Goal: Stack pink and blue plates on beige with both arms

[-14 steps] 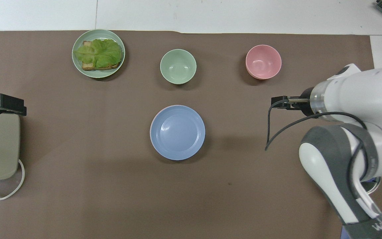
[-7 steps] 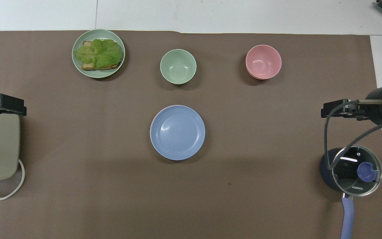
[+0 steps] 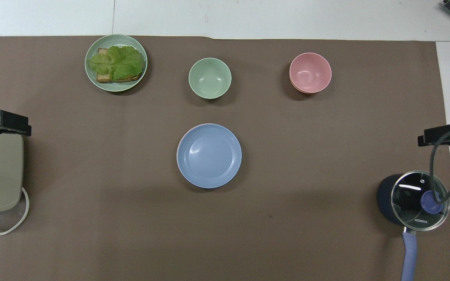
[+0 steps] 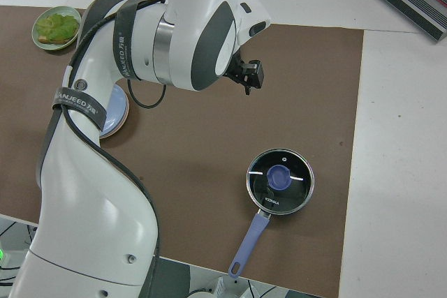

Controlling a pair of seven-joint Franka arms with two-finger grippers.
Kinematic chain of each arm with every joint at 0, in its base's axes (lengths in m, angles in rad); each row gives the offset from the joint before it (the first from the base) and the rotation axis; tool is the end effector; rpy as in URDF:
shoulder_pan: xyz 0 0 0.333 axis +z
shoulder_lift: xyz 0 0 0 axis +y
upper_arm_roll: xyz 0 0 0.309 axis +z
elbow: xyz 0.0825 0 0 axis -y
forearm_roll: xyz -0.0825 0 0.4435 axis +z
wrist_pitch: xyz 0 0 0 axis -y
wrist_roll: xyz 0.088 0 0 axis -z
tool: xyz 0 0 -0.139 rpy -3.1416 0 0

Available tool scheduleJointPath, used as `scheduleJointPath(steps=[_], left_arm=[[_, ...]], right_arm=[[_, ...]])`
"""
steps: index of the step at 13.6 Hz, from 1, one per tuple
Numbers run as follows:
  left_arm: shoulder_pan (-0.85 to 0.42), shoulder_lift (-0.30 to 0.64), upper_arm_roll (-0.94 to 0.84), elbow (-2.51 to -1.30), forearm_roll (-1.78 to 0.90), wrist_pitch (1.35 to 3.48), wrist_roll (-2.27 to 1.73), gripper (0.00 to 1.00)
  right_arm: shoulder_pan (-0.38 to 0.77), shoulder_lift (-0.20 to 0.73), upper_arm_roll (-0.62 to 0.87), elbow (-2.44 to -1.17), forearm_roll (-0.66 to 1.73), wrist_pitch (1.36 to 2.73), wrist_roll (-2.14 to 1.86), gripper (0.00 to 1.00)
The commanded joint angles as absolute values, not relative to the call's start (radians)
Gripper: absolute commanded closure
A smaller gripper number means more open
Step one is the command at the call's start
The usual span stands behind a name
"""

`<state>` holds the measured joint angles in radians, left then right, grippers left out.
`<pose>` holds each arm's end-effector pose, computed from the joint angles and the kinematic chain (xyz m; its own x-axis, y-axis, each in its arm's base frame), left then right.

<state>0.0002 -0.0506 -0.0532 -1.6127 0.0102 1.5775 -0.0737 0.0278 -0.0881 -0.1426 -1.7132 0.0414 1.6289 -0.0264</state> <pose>0.5989 -0.0310 0.5945 0.9997 0.0207 0.0162 0.0208 -0.9997 -0.0117 0.5875 -0.0648 0.5673 0.9959 -0.0902 0.0042 -0.0899 -0.9945 -0.0537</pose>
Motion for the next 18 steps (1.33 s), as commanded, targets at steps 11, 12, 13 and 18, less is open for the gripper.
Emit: scheduleJointPath(steps=[11, 12, 13, 18], left_arm=[[0.005, -0.057, -0.054, -1.617, 0.021, 1.568, -0.064, 0.00], [0.003, -0.057, -0.054, -1.617, 0.021, 1.568, -0.064, 0.00], [0.003, -0.057, -0.054, -1.617, 0.021, 1.569, -0.064, 0.00], [0.005, -0.057, -0.055, -1.617, 0.021, 1.569, -0.064, 0.00]], right_arm=[[0.038, -0.110, -0.121, -1.569, -0.052, 1.482, -0.098, 0.00], [0.046, -0.115, -0.120, -1.583, -0.054, 1.492, -0.097, 0.00], [0.048, -0.114, -0.118, -1.598, -0.052, 1.496, -0.092, 0.00], [0.086, -0.115, -0.115, -1.637, -0.041, 1.549, -0.046, 0.00]])
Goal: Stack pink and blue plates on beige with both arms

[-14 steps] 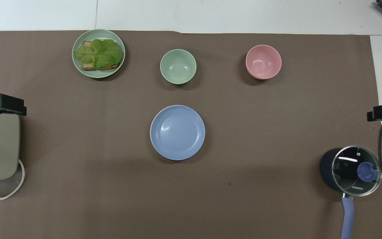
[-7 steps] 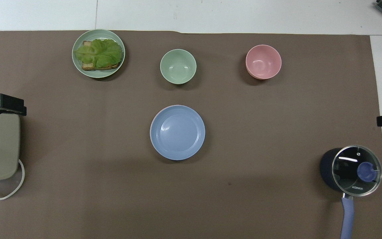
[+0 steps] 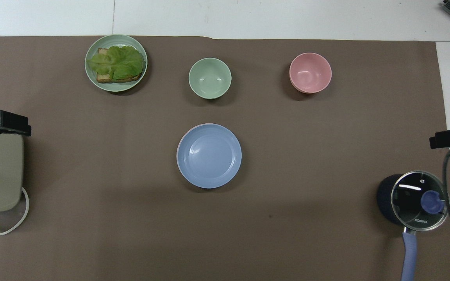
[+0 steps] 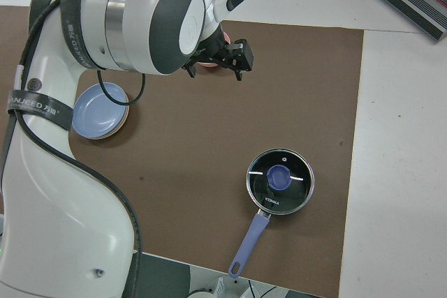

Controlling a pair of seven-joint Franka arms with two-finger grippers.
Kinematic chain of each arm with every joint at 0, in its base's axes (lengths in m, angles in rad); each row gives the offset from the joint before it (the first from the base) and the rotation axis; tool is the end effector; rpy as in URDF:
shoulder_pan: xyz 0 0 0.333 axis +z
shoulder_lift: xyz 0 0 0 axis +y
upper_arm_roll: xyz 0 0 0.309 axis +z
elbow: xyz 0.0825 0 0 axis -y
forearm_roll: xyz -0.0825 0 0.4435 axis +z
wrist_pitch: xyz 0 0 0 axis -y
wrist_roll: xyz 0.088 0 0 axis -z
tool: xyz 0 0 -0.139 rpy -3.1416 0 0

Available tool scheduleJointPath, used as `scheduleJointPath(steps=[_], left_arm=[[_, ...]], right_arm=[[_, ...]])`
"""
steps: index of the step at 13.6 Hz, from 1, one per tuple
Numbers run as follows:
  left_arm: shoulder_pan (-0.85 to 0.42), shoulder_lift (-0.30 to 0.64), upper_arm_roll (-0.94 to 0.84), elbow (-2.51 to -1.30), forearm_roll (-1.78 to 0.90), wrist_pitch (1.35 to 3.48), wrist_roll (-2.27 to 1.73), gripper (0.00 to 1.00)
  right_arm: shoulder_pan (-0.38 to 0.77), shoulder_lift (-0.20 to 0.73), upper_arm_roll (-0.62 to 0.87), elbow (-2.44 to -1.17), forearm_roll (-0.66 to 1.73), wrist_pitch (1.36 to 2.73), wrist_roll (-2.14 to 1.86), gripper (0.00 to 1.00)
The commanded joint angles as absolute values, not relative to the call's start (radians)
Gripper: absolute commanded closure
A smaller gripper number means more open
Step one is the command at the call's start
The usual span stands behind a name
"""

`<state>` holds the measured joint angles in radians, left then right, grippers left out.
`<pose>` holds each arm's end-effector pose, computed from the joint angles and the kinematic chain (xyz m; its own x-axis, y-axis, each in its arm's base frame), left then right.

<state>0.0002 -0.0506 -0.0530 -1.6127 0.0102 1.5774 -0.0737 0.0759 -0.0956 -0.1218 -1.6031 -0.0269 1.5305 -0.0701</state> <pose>0.5989 -0.0309 0.5945 0.9997 0.0209 0.0161 0.0210 -0.9997 -0.0117 0.5805 -0.0335 0.6215 0.9995 0.0234 0.0212 0.0231 -0.9996 0.0168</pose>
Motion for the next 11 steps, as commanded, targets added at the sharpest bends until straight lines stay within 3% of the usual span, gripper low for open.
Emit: scheduleJointPath(steps=[1, 11], left_arm=[[0.003, -0.057, -0.054, -1.617, 0.021, 1.569, -0.064, 0.00], [0.005, -0.057, -0.054, -1.617, 0.021, 1.568, -0.064, 0.00]], right_arm=[[0.089, -0.115, -0.115, -1.638, -0.043, 1.551, -0.045, 0.00], [0.092, -0.107, -0.115, -1.609, -0.020, 1.497, -0.037, 0.00]])
